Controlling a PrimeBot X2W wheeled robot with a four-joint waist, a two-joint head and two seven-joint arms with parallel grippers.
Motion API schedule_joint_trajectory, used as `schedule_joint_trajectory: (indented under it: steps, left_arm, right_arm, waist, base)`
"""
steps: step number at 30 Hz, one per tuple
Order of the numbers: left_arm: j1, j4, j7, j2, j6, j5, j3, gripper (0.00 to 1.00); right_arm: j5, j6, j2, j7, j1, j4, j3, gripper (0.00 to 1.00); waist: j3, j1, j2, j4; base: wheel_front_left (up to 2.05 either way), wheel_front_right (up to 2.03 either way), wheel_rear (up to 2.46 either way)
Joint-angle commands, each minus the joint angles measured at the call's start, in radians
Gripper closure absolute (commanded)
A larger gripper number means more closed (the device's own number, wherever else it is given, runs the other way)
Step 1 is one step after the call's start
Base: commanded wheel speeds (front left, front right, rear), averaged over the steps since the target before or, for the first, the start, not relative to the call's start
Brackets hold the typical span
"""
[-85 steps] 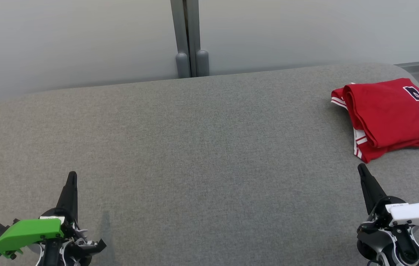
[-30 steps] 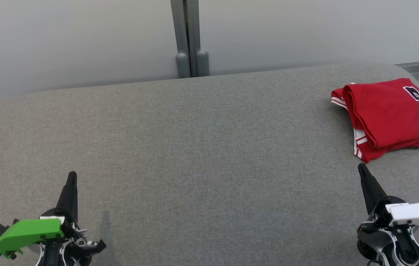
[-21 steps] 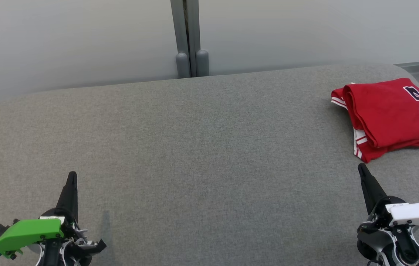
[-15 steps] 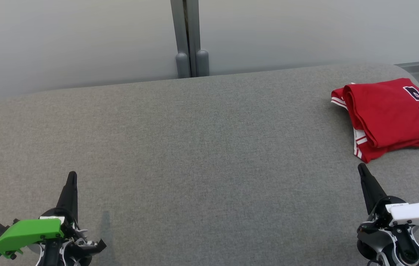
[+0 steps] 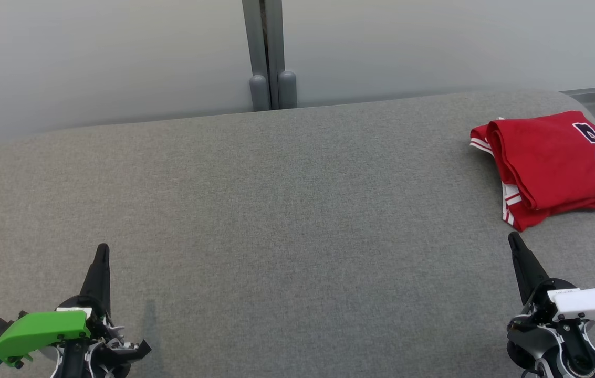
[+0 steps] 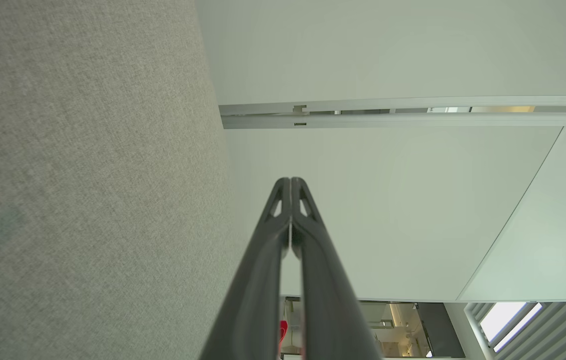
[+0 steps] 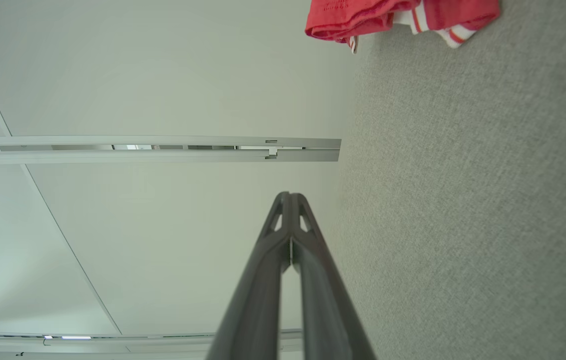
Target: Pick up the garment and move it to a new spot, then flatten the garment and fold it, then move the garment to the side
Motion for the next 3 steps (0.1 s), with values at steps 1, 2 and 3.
schedule_joint_trajectory:
  steps: [1,2,3]
  left_arm:
    - [-0.01,-0.001,0.004,0.006,-0.007,-0.004,0.002,1.0]
    - [-0.01,-0.001,0.004,0.006,-0.007,-0.004,0.002,1.0]
    - [-0.01,-0.001,0.004,0.006,-0.007,-0.004,0.002,1.0]
  right_arm:
    - [0.003,0.0,-0.005,0.002,-0.008,-0.004,-0.002,1.0]
    - [0.003,0.0,-0.005,0.002,-0.008,-0.004,-0.002,1.0]
    - [0.003,0.0,-0.005,0.002,-0.008,-0.004,-0.002,1.0]
  waist:
    - [0.0,0.0,-0.0001,0.0]
    - [0.0,0.0,-0.0001,0.0]
    - [0.0,0.0,-0.0001,0.0]
  base:
    - [0.0,0.0,0.0]
    - [0.0,0.0,0.0]
    - [0.0,0.0,0.0]
